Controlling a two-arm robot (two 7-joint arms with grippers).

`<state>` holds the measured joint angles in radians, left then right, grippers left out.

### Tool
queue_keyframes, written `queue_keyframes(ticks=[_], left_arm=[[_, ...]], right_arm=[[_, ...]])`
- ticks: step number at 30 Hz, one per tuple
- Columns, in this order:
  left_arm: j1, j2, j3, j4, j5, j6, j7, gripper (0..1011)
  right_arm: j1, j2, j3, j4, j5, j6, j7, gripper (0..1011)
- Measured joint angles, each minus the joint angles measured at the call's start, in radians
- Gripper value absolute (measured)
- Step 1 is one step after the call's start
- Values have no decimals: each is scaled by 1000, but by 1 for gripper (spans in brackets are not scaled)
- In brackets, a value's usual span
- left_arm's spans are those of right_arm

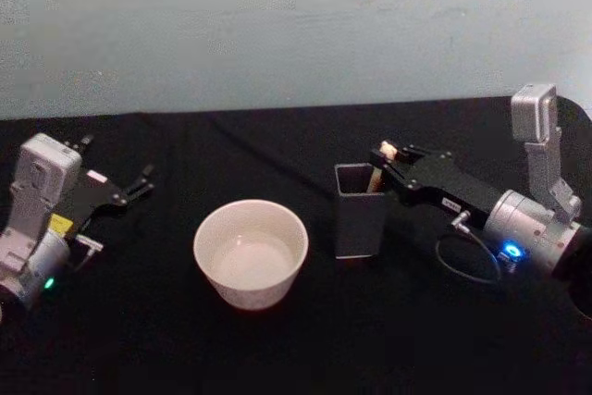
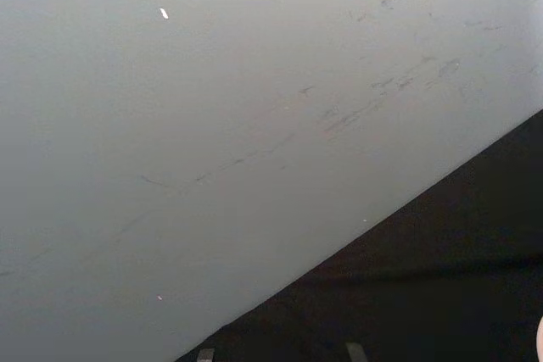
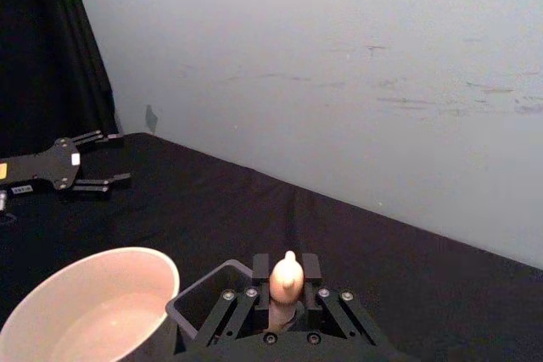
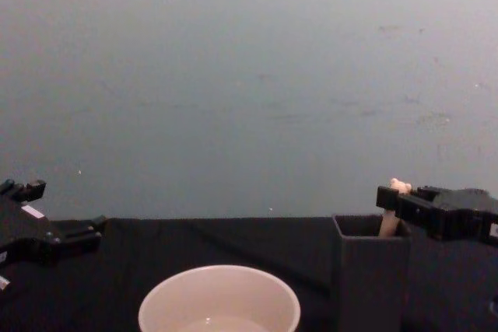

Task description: Pick up the stirring spoon with one hand, stir inside the cup, then place it back in its original position.

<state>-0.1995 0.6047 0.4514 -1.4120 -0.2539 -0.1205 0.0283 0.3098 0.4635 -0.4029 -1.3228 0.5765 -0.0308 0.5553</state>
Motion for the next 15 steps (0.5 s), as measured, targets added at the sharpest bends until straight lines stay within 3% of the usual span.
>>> queue_keyframes(ticks=[9, 15], left_arm=[[0, 0, 0, 0, 0, 0, 0, 1001], [0, 0, 0, 0, 0, 0, 0, 1001]], right_arm=[[-13, 0, 12, -31, -23, -32, -13, 214], [-28, 11, 32, -91, -45, -73, -12, 214]])
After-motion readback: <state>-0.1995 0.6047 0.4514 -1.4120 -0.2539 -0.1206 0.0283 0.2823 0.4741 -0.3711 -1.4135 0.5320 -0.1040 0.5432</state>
